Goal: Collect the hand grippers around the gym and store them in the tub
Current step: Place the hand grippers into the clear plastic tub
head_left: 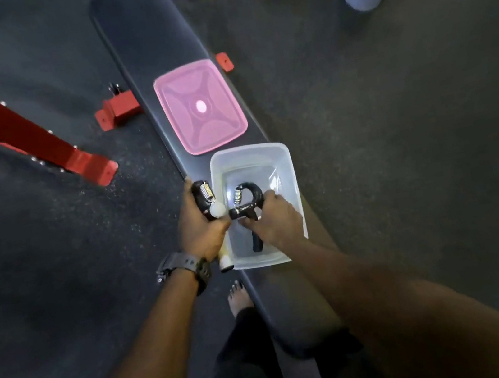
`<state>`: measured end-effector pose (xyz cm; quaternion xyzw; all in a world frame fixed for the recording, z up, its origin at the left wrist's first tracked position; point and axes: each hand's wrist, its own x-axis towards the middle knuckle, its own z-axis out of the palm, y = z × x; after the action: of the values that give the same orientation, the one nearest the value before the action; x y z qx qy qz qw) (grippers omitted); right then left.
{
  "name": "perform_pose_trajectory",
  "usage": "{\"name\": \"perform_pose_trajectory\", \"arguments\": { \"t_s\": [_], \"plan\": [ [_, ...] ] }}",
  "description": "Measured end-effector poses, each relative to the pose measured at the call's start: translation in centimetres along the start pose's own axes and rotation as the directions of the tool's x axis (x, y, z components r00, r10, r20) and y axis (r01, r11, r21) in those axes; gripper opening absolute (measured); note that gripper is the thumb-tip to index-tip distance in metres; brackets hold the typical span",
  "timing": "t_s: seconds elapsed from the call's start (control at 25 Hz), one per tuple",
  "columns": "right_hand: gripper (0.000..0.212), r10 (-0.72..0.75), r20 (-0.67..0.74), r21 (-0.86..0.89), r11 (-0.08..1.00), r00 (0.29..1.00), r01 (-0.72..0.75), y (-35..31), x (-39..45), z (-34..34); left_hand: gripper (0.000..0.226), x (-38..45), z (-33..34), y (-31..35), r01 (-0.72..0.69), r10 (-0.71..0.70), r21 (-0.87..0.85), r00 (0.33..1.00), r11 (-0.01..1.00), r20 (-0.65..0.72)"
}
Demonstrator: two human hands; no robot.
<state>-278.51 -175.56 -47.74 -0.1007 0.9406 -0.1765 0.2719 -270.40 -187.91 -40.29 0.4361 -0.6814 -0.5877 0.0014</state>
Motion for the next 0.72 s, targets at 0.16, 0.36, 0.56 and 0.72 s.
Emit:
{"name": "perform_pose_trajectory", "arguments": {
  "t_s": [0.16,0.36,0.56,0.72],
  "plan": [
    [0.065,-0.191,0.014,-0.331,0.925,0.981,0.185,0.4,4.5,4.6,0.102,2.6,-0.6,-2.4,0.011,-0.005,0.081,0.998,0.997,-0.068],
    [0.067,-0.282,0.065,-0.519,0.81,0.957,0.273,1.9,6.3,5.6,0.104,3.9,0.2,-2.8,-0.026,0.033,0.098,0.997,0.995,-0.076],
    [0.053,-0.302,0.173,-0.044,0.949,0.938,0.313,1.1,7.6,-1.5,0.098,4.1,4.0,0.8,-0.166,0.145,0.285,0.985,0.944,0.096],
    [0.028,-0.252,0.056,0.117,0.963,0.966,0.244,0.3,11.0,-6.2,0.093,5.5,8.3,-1.1,-0.163,0.082,0.511,0.981,0.844,0.178]
  ]
}}
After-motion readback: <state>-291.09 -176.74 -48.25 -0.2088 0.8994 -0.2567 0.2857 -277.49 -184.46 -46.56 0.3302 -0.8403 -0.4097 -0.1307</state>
